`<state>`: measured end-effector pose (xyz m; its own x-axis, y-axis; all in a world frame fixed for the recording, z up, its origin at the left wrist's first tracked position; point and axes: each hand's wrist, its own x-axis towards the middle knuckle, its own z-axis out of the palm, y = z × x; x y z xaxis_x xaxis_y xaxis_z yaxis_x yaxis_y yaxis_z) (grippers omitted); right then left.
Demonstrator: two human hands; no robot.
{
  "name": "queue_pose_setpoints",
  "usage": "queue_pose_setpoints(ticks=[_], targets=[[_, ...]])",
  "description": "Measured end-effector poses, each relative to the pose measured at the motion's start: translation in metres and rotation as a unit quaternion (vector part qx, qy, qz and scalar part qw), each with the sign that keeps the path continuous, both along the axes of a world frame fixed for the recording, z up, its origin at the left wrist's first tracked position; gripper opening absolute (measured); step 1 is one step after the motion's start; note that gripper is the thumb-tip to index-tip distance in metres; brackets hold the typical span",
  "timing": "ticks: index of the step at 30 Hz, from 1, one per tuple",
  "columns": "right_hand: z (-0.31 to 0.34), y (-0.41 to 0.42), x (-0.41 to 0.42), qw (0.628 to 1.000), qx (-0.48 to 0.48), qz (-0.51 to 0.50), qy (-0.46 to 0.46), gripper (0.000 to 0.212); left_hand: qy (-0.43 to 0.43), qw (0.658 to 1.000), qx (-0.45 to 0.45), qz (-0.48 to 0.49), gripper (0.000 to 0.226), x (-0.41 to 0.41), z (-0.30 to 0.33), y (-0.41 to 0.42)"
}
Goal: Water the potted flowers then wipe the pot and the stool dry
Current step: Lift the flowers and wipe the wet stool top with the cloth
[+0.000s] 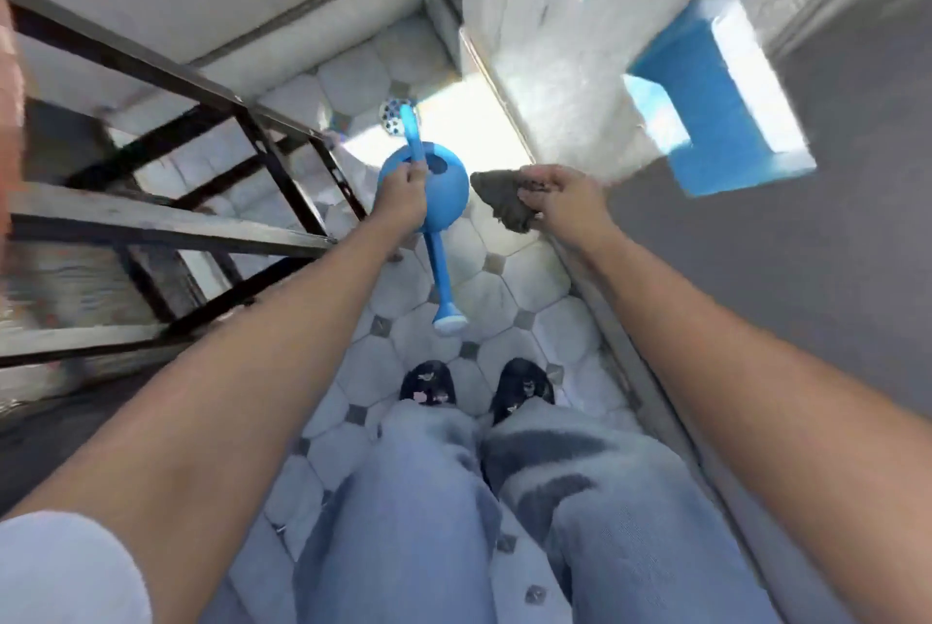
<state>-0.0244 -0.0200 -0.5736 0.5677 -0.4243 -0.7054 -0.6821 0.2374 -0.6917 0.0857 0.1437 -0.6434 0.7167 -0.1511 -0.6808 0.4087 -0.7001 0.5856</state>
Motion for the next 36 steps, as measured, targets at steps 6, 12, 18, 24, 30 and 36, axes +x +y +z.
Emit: queue_pose_setpoints(ticks=[6,12,18,24,30,36], targets=[[-0.076,-0.001,0.013,0.999,-0.011,-0.029,-0.012,0.011,0.063,0.997,-0.029,0.014,0.034,-0.005,-0.083,-0.003],[-0.104,0.003,0.037,1.000,-0.025,-0.005,-0.003,0.060,0.062,0.997,-0.035,0.028,0.034,0.003,-0.104,-0.004],[-0.100,0.009,0.065,0.994,0.105,0.003,-0.034,0.043,-0.013,0.985,-0.172,0.025,0.065,-0.007,-0.066,0.008],[-0.095,0.002,0.090,0.965,0.216,0.149,-0.008,0.015,0.011,0.970,-0.228,0.082,0.015,-0.018,-0.073,0.027],[-0.098,-0.003,0.097,0.959,0.056,0.268,0.072,0.023,-0.003,0.990,-0.106,0.097,0.031,-0.017,-0.096,0.034],[-0.139,0.027,0.116,0.921,-0.171,0.350,0.001,0.020,0.054,0.983,-0.073,0.159,0.028,-0.020,-0.122,0.028]])
